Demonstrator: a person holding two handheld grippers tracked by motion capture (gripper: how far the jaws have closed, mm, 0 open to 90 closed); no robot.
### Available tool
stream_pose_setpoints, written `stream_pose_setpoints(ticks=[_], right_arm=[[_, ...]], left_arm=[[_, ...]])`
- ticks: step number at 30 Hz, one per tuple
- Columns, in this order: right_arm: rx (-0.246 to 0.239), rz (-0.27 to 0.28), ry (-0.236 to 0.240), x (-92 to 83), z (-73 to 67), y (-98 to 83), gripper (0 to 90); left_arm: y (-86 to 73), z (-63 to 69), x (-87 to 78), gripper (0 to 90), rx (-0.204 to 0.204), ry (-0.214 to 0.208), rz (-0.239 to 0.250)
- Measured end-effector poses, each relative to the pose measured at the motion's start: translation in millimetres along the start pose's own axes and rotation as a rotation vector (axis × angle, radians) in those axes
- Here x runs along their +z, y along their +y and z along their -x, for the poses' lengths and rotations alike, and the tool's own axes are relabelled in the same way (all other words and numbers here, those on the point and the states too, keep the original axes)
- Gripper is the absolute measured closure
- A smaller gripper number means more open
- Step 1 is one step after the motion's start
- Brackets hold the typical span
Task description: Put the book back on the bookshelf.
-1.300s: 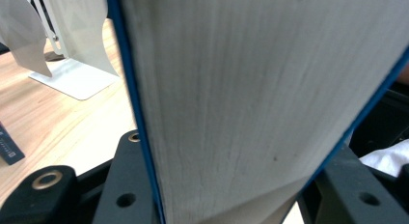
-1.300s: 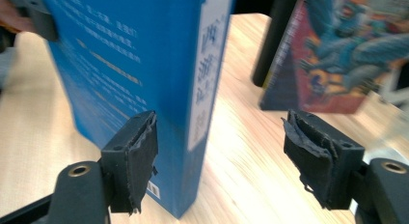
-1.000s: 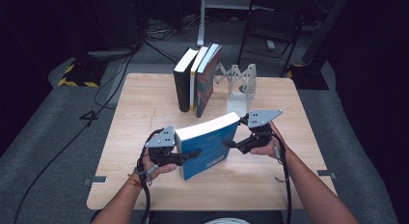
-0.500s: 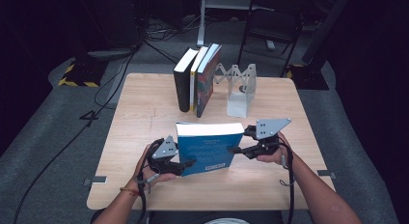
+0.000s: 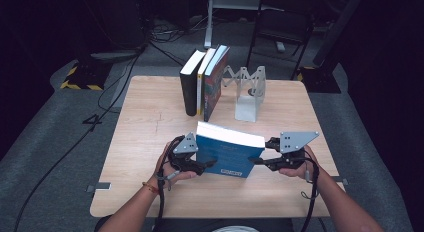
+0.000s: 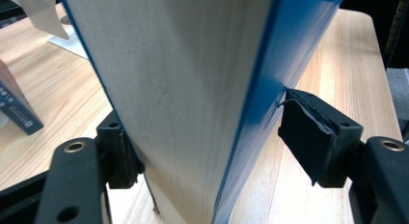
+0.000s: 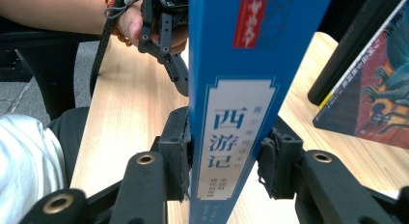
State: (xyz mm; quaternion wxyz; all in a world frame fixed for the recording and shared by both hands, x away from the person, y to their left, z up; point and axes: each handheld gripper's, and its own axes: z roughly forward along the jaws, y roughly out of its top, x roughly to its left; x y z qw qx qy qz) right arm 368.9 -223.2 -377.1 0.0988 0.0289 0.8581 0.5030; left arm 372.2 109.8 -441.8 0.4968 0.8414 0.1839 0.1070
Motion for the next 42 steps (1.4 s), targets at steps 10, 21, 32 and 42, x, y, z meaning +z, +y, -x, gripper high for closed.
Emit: stream_pose_setpoints(ticks=[10,21,32,42], right_arm=[[0.036,0.013,0.041,13.2,13.0,45.6,53.9],[0.092,-0.058,0.005,20.2,10.9,57.7,60.7],[0.129,-0.102,-0.051,10.5,16.1,70.3,61.1],[0.174,-0.169,-0.204,-18.6,27.4,72.3,61.2]], left_arm=[[-1.3,-0.8,-0.2,29.7,-0.01,-0.013,-0.002],[-35.2,-12.0,-30.5,26.2,-0.126,0.052,-0.088],[-74.5,-22.7,-61.1,20.8,-0.194,0.12,-0.176],[-89.6,-28.8,-45.5,20.0,-0.219,0.136,-0.29]])
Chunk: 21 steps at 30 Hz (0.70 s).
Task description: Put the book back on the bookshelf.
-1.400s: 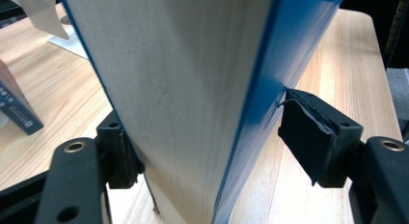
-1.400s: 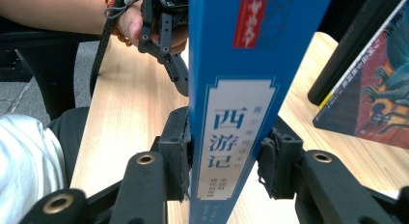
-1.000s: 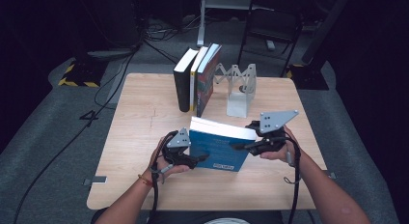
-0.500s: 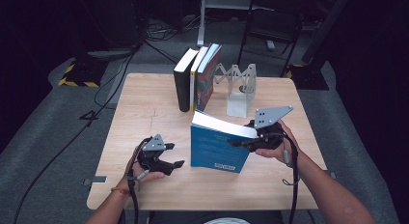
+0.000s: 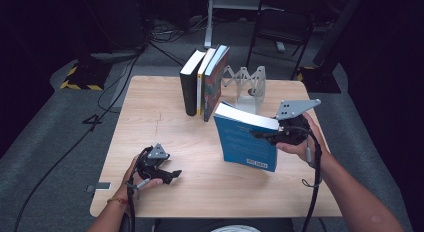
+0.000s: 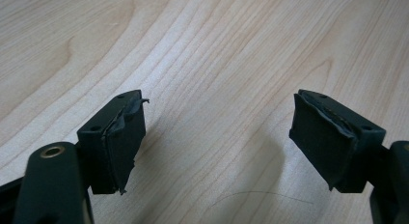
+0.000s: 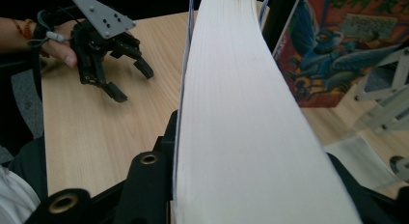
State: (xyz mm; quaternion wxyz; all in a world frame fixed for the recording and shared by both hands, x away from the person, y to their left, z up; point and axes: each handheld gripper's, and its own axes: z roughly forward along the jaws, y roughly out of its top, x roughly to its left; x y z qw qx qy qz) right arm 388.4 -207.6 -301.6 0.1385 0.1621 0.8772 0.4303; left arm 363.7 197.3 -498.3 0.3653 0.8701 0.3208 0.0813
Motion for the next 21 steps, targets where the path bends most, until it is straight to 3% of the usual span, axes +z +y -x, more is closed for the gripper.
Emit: stream_pose_setpoints(ticks=[7,10,11,12,21], right_arm=[[0.051,-0.01,-0.073,-14.6,14.7,-6.2,61.2],[0.074,-0.006,-0.111,-20.2,22.8,-8.8,61.2],[0.081,-0.007,-0.129,-22.6,26.9,-9.9,61.2],[0.084,-0.008,-0.145,-24.2,30.0,-10.5,61.2],[0.136,-0.025,-0.258,-30.7,53.2,-12.0,61.2]], left_arm=[[-0.8,3.1,4.0,18.6,0.001,0.02,0.0],[-1.6,4.7,5.4,18.5,0.017,0.046,0.003],[-1.9,6.2,6.7,17.3,0.044,0.062,0.0],[-1.8,7.6,7.5,16.8,0.037,0.065,0.002],[-1.7,7.3,7.8,16.5,0.038,0.065,0.002]])
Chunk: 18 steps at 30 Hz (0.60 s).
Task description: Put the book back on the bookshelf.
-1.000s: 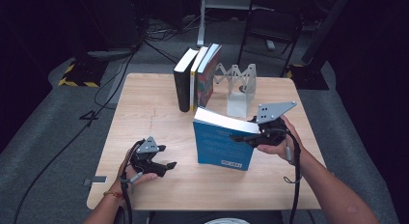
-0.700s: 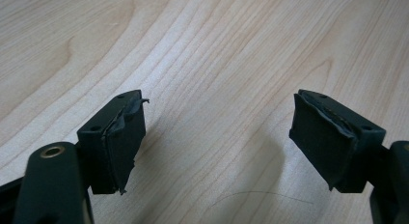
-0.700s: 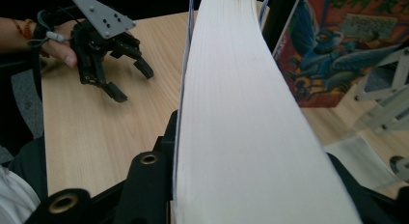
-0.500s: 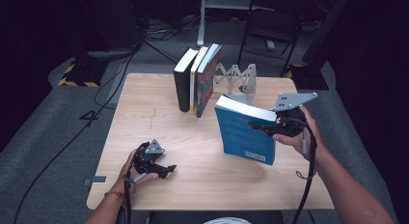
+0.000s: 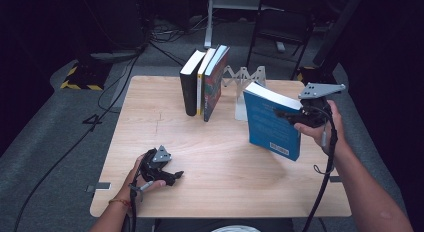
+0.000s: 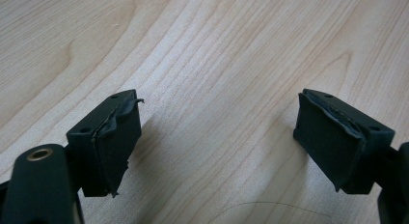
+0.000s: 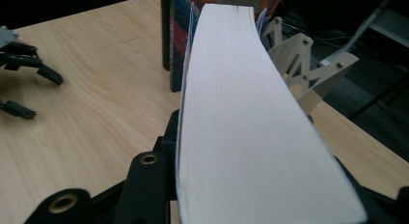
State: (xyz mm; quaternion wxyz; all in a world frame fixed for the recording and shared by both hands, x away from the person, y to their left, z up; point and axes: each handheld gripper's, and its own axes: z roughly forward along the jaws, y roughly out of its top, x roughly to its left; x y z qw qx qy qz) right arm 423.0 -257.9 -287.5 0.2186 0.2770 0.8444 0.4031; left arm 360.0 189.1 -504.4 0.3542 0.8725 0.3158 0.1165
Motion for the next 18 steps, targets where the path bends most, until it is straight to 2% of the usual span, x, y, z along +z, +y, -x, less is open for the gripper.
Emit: stream_pose_setpoints(ticks=[1,6,8,11,13,14,18], right_arm=[[0.017,0.0,-0.022,1.7,5.3,1.7,61.1],[0.055,-0.001,-0.061,6.3,15.1,10.7,61.1],[0.059,-0.002,-0.065,7.7,17.0,13.4,61.1],[0.098,0.007,-0.08,16.2,25.2,24.7,61.1],[0.098,0.003,-0.081,18.3,26.1,26.8,61.0],[0.113,0.001,-0.091,26.2,29.1,33.2,61.0],[0.121,-0.005,-0.098,36.1,33.2,42.9,61.0]], left_arm=[[0.1,-0.2,0.1,16.5,0.002,-0.001,0.0],[0.5,-0.5,0.3,16.2,0.005,-0.003,-0.002],[0.6,-0.5,0.4,16.1,0.005,-0.002,-0.001],[1.1,-0.6,0.7,15.8,0.008,-0.003,-0.004],[1.2,-0.4,0.8,15.7,0.005,-0.002,-0.005],[1.3,-0.3,0.8,15.7,0.004,-0.003,-0.006],[1.3,-0.5,1.0,15.7,0.004,-0.004,-0.004]])
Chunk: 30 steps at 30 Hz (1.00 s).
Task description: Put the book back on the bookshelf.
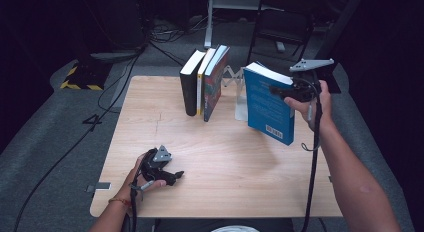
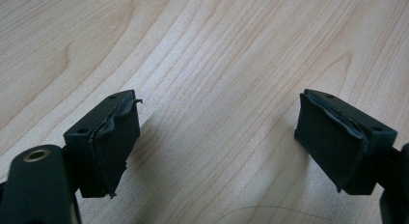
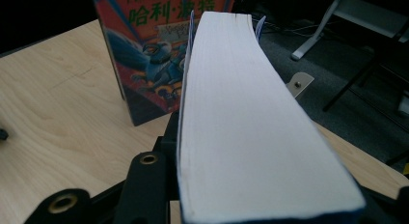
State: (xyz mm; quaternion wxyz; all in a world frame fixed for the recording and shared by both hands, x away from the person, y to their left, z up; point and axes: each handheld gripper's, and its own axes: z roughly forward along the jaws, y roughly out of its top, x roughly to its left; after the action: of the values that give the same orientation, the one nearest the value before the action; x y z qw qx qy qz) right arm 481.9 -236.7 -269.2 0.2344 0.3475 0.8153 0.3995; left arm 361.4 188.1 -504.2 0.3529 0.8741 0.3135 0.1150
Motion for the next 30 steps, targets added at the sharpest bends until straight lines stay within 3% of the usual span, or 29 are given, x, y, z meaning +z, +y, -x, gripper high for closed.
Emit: stream_pose_setpoints(ticks=[14,26,30], right_arm=[[0.086,0.016,-0.114,39.6,6.8,39.4,61.0],[0.138,0.013,-0.214,66.2,12.1,48.7,61.0],[0.171,0.044,-0.228,77.4,17.9,48.2,61.0]], left_arm=[[0.3,-1.3,0.2,15.6,0.01,-0.01,0.0],[0.3,-1.4,0.2,15.6,0.01,-0.011,0.0],[0.3,-1.4,0.2,15.6,0.01,-0.01,0.0]])
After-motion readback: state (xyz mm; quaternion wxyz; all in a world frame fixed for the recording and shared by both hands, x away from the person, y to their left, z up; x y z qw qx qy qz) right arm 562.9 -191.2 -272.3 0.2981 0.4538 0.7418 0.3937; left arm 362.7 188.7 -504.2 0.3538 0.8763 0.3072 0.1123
